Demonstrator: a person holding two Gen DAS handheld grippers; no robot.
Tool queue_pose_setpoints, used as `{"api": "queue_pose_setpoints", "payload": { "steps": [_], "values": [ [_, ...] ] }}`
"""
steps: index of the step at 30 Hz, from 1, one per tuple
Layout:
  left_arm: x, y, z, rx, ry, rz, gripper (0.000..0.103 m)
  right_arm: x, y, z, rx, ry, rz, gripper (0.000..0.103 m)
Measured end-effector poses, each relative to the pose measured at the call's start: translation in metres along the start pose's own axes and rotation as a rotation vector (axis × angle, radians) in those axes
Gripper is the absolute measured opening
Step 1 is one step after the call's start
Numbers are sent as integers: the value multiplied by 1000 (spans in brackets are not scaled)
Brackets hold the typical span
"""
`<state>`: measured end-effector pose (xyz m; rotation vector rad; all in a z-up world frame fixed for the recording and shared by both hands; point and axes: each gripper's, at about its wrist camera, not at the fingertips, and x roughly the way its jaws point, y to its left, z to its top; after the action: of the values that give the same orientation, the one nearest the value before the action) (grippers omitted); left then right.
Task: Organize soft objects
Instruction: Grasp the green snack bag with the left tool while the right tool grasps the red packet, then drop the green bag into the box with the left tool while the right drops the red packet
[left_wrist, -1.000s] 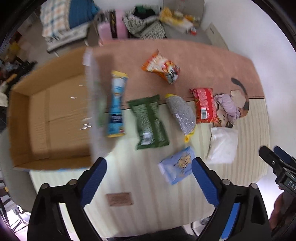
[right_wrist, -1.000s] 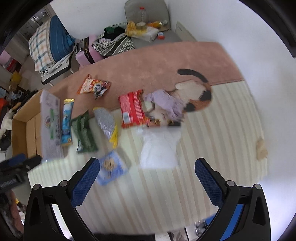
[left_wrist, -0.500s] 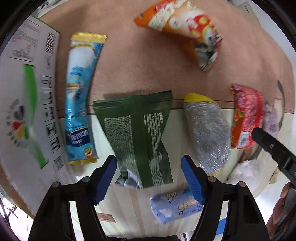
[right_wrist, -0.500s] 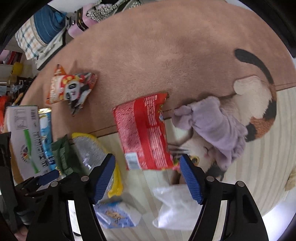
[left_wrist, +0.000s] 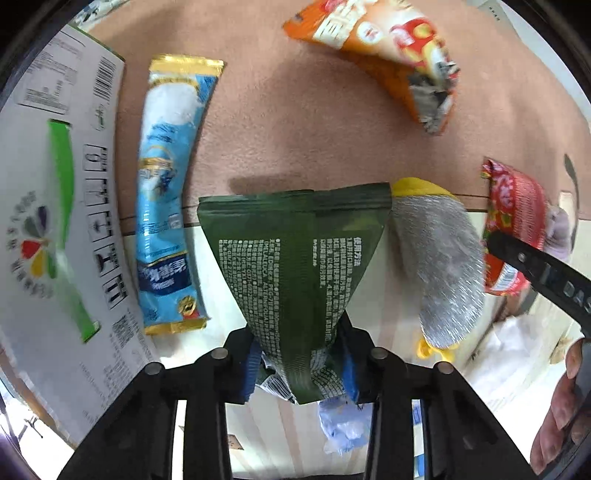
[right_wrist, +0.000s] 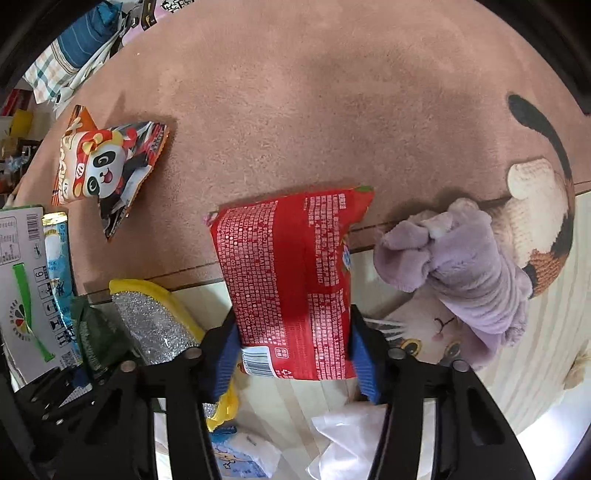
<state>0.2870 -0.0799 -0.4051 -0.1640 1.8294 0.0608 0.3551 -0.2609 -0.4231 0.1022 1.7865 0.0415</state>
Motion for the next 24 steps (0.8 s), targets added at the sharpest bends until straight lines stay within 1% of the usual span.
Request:
{"api": "queue_pose_setpoints", "payload": {
  "steps": [3, 5, 7, 9, 10, 12, 13, 15, 16, 17, 19, 20, 21, 22, 24],
  "values": [
    [-20, 0, -15, 16, -42, -11, 32, -16, 2, -9, 1, -12, 13, 47],
    [-40, 1, -23, 28, -77, -35, 32, -31, 6, -17, -7, -37, 23, 47],
    [-70, 4, -35, 33, -117, -63, 32, -50, 12, -27, -14, -66, 48, 47],
    [-97, 10, -44, 44, -170, -92, 32, -72, 20, -37, -35, -98, 71, 47],
    [-108, 12, -39, 44, -184, -98, 32, -83, 28, -41, -47, -114, 83, 47],
    [-135, 26, -47, 46, -227, -125, 32, -104, 48, -54, -76, -144, 112, 47],
    [-148, 35, -53, 47, -248, -131, 32, -116, 55, -58, -92, -158, 129, 47],
    [-176, 57, -51, 45, -278, -136, 32, -140, 76, -71, -132, -187, 162, 47],
    [-183, 69, -51, 42, -291, -135, 32, -151, 93, -78, -155, -201, 181, 47],
    [-192, 85, -53, 37, -302, -130, 32, -161, 97, -81, -170, -206, 194, 47],
    [-208, 114, -50, 23, -309, -116, 32, -175, 132, -90, -208, -214, 239, 47],
    [-203, 125, -45, 13, -310, -107, 32, -181, 144, -95, -221, -214, 256, 47],
    [-204, 146, -41, -3, -305, -95, 32, -184, 167, -99, -235, -215, 270, 47],
    [-195, 160, -38, -13, -298, -88, 32, -186, 184, -100, -249, -215, 275, 47],
    [-188, 188, -24, -24, -272, -77, 32, -181, 223, -102, -266, -204, 284, 47]
  ]
}}
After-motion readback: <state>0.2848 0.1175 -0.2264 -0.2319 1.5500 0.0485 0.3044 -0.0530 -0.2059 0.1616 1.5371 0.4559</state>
